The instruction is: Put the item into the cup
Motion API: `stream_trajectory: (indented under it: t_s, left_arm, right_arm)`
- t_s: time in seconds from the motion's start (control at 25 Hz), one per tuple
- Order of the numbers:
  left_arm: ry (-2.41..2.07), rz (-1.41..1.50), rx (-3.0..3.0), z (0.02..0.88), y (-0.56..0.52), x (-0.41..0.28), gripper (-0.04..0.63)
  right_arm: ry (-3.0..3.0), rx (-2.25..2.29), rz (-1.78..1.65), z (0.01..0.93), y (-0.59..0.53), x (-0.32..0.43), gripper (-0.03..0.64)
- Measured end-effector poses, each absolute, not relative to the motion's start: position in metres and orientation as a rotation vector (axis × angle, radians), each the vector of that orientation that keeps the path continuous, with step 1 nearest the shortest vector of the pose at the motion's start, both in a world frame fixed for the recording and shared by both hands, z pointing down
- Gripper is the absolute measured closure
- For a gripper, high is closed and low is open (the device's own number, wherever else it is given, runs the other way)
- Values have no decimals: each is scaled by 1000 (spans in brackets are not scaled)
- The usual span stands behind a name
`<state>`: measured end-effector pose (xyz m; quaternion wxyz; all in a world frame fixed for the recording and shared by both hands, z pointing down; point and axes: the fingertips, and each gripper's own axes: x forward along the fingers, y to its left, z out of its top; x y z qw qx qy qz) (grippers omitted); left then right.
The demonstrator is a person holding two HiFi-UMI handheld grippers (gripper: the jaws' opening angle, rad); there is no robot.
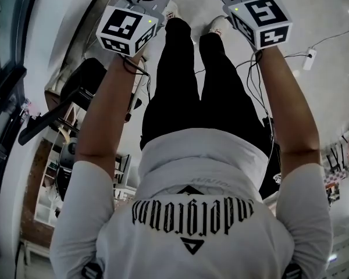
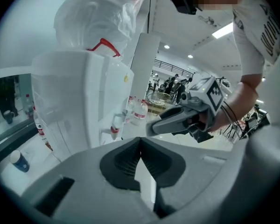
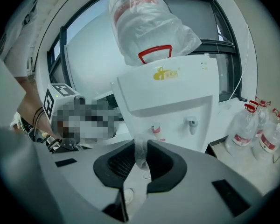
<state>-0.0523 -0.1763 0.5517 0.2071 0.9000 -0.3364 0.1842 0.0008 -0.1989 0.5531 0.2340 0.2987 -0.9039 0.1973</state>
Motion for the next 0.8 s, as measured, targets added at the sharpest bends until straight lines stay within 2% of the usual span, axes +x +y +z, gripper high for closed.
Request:
stream_trajectory:
  t_s: [0.44, 0.8]
  left_arm:
    - [-987, 547, 2457, 609, -202, -47, 581]
    - [-1028, 527, 2377, 633, -207, -46, 580]
  right_arm:
    - [-2430, 844, 608, 644, -246, -5, 557]
    - [-2418, 779, 540, 676, -260, -27, 557]
